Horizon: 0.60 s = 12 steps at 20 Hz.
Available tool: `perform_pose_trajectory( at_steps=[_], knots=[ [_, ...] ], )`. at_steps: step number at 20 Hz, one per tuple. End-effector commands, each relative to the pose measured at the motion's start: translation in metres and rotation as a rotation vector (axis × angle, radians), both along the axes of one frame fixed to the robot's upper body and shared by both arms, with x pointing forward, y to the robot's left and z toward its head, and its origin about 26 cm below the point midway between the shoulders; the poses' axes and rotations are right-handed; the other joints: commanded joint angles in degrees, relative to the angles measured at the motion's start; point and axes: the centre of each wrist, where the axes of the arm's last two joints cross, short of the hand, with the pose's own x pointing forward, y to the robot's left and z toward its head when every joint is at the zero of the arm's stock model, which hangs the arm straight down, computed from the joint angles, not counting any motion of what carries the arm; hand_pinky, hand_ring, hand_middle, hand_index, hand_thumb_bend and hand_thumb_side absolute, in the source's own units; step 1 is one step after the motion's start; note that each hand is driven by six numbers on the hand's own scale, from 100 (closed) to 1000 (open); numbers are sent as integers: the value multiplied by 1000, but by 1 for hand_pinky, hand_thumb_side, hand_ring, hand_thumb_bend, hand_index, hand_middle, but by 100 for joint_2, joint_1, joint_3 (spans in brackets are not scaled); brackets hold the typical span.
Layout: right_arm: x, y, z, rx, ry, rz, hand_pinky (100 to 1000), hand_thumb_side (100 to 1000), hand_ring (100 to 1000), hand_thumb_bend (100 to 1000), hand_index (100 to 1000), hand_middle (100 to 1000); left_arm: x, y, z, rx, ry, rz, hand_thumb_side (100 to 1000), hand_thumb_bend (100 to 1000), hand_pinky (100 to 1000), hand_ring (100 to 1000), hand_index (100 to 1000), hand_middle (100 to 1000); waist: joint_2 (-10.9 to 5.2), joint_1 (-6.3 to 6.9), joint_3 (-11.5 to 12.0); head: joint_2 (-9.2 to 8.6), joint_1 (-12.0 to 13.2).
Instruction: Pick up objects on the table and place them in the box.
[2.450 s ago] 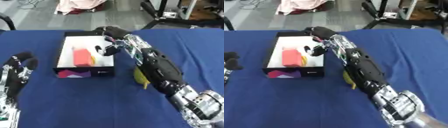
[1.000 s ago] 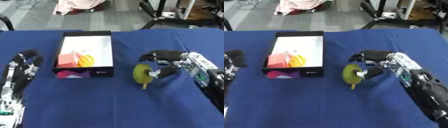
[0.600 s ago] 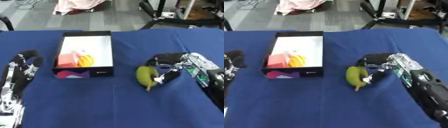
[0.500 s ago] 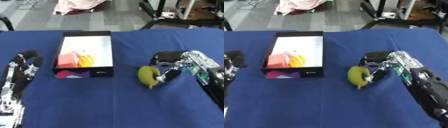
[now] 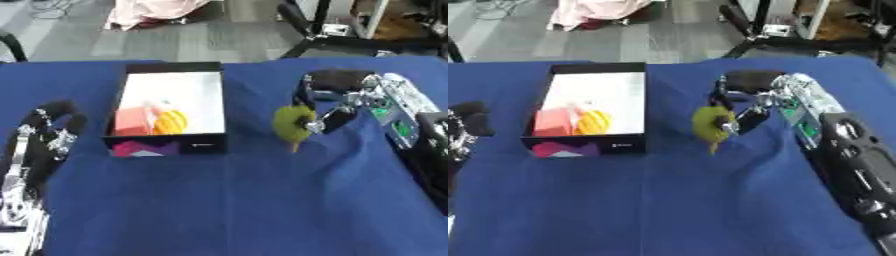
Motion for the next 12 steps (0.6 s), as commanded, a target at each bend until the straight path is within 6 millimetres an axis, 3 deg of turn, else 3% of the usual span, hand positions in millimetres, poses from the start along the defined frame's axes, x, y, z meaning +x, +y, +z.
perform_pose_trajectory(
  at_steps=[1, 7, 10, 11, 12],
  knots=[
    [11, 14, 21, 106, -51, 10, 910, 182, 713, 100, 297, 360, 1, 0, 8, 6, -27, -11, 625, 761, 640, 882, 742, 651, -150, -21, 56, -11, -57],
    [34, 75, 29, 199, -92, 51, 905, 167, 700, 100, 306, 367, 4, -11, 11, -10, -37, -54, 626, 760, 640, 882, 742, 651, -75, 40, 262, -11, -221],
    [40, 100, 12, 229, -69, 40, 901, 159, 696, 100, 327, 372, 5, -16, 12, -17, -43, -73, 625, 759, 640, 883, 742, 652, -38, 59, 348, -11, -299],
    [41, 107, 5, 239, -57, 31, 902, 172, 705, 100, 418, 398, 5, -17, 12, -18, -43, -79, 618, 770, 640, 883, 742, 652, -29, 61, 370, -11, -327],
    [42, 113, -3, 245, -46, 21, 903, 160, 708, 100, 439, 407, 5, -18, 12, -19, -44, -85, 625, 759, 640, 883, 742, 652, -21, 61, 390, -11, -350]
  ],
)
